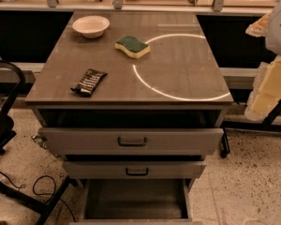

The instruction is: Close bottom drawer

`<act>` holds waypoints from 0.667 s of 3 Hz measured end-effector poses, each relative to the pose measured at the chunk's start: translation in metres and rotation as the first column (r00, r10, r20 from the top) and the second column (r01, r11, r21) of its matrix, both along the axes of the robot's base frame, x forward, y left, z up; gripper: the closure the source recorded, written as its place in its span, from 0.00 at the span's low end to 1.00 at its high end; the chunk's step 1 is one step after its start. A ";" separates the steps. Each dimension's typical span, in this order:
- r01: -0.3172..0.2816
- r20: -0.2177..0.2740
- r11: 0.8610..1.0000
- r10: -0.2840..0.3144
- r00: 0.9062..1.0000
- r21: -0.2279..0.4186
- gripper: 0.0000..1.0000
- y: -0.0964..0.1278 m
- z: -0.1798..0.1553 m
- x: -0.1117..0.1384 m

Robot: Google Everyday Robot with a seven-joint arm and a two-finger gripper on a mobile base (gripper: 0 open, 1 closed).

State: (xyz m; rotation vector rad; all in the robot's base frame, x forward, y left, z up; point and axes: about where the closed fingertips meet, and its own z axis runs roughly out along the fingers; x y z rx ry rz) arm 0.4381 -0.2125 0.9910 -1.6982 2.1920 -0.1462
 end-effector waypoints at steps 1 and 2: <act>0.000 0.000 1.000 0.000 1.000 0.000 0.00 0.000 0.000 0.000; -0.018 -0.004 0.999 0.018 1.000 -0.026 0.00 -0.009 -0.018 -0.008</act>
Offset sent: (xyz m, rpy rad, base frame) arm -0.0209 -0.0266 -0.0556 -0.0734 0.0274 0.0502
